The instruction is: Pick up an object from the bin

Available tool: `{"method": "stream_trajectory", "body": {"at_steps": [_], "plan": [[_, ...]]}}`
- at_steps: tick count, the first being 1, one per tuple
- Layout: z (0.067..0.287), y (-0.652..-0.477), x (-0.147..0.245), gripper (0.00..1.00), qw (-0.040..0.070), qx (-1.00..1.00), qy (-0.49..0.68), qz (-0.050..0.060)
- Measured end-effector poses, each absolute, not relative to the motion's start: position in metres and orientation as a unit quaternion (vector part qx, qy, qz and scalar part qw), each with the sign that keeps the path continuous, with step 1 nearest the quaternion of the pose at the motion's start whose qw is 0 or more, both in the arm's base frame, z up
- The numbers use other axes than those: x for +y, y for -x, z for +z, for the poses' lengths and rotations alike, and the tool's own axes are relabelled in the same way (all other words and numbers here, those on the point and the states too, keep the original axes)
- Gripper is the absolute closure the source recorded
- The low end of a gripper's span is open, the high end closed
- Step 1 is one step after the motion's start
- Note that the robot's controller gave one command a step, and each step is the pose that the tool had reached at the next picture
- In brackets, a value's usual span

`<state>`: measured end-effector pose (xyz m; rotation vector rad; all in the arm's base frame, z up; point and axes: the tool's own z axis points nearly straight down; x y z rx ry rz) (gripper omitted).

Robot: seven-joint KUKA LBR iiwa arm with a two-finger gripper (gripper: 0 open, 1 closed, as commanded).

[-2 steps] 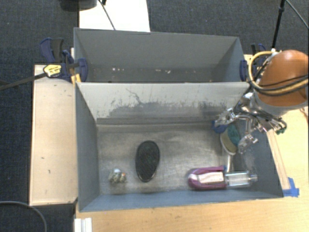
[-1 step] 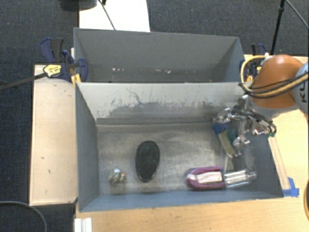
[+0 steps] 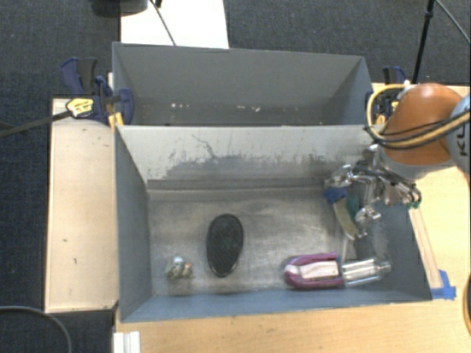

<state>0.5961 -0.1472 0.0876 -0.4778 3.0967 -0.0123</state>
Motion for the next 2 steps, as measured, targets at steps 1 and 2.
{"method": "stream_trajectory", "body": {"at_steps": [1,2], "plan": [[0.189,-0.558,-0.123,1.00,0.003,0.942,0.335,-0.001],[0.227,-0.567,-0.114,1.00,0.003,0.909,0.418,-0.001]]}}
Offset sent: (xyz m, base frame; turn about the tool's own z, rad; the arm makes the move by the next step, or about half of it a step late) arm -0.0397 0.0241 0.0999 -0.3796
